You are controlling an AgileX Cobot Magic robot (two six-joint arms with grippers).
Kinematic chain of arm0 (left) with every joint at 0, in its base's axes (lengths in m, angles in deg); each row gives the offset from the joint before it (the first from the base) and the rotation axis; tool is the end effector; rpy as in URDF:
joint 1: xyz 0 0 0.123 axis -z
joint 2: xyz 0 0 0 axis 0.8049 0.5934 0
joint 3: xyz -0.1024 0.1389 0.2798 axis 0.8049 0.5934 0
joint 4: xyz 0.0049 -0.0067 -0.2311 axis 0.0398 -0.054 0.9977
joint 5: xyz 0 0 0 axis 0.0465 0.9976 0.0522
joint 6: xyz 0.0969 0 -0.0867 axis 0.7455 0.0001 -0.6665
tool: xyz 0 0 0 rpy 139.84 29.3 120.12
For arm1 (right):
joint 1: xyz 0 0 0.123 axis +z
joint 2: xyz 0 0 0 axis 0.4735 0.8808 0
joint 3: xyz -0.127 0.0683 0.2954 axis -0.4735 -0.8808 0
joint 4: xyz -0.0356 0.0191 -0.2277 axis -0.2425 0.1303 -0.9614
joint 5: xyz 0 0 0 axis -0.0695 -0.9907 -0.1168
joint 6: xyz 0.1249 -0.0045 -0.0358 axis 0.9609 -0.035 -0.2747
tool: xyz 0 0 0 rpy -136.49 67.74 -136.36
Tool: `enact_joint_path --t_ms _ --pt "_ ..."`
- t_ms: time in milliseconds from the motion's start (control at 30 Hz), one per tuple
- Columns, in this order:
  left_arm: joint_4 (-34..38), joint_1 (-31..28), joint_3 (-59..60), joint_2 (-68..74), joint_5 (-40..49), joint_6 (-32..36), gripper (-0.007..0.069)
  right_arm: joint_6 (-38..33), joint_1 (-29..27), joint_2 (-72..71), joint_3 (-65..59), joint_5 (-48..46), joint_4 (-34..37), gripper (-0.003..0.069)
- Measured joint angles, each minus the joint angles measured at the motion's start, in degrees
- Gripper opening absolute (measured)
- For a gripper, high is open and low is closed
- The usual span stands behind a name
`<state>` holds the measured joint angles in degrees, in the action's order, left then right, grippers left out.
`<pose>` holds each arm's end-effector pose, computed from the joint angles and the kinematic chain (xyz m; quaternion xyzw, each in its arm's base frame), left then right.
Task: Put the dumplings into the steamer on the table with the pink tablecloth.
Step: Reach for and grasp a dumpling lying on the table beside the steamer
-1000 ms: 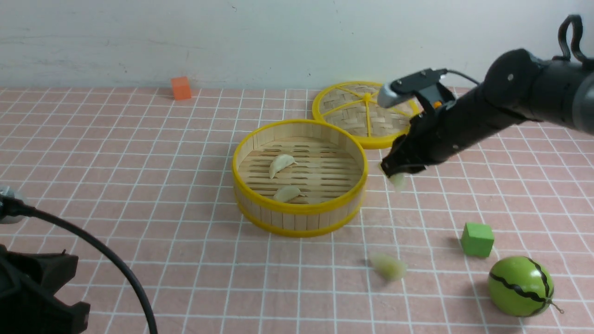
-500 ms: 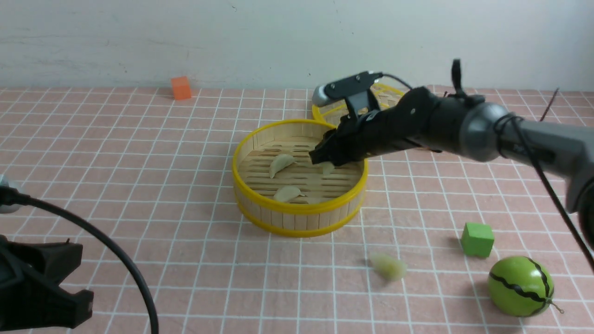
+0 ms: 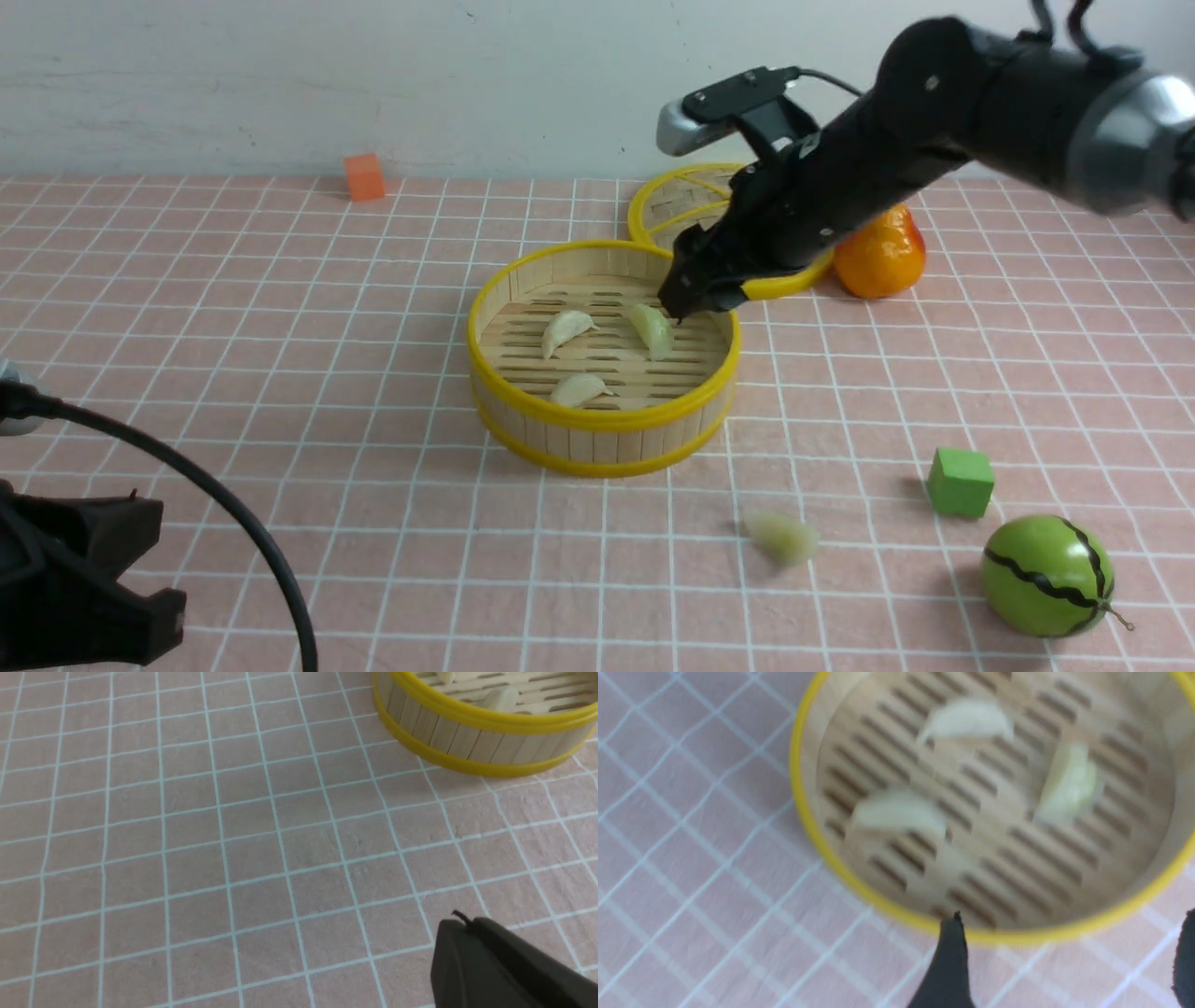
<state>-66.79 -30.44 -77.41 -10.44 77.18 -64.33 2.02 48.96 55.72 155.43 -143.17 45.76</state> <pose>0.1171 -0.0329 0.2986 0.1068 0.8659 -0.0672 0.4841 0.4151 0.1969 0.3002 -0.2771 0.9134 0.1676 0.2467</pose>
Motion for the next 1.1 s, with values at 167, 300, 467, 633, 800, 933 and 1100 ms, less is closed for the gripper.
enact_joint_path --t_ms 167,300,467,633,800,933,1100 --pt "0.3 0.0 0.0 0.0 -1.66 -0.01 -0.0014 8.0 0.19 -0.17 -9.65 -13.31 -4.98 0.0554" --pt "1.45 0.0 0.0 0.0 -1.83 -0.06 -0.0014 5.22 1.06 0.03 -18.62 -10.19 -4.16 0.0547" --pt "1.94 0.0 0.0 0.0 -1.89 -0.06 -0.0013 -2.64 2.39 0.03 -23.25 2.32 -3.16 0.0545" --pt "2.01 0.0 0.0 0.0 -1.89 -0.06 -0.0013 -8.76 2.52 0.56 -24.89 7.56 -2.87 0.0502" --pt "2.01 0.0 0.0 0.0 -1.89 -0.06 -0.0013 -10.74 2.52 1.34 -24.91 8.62 -2.85 0.034" --pt "2.01 0.0 0.0 0.0 -1.89 -0.06 -0.0013 -11.93 2.52 1.38 -24.91 8.93 -2.8 0.0227" --pt "2.01 0.0 0.0 0.0 -1.89 -0.06 -0.0013 -12.51 2.52 1.38 -24.86 7.93 -3.65 0.0221"
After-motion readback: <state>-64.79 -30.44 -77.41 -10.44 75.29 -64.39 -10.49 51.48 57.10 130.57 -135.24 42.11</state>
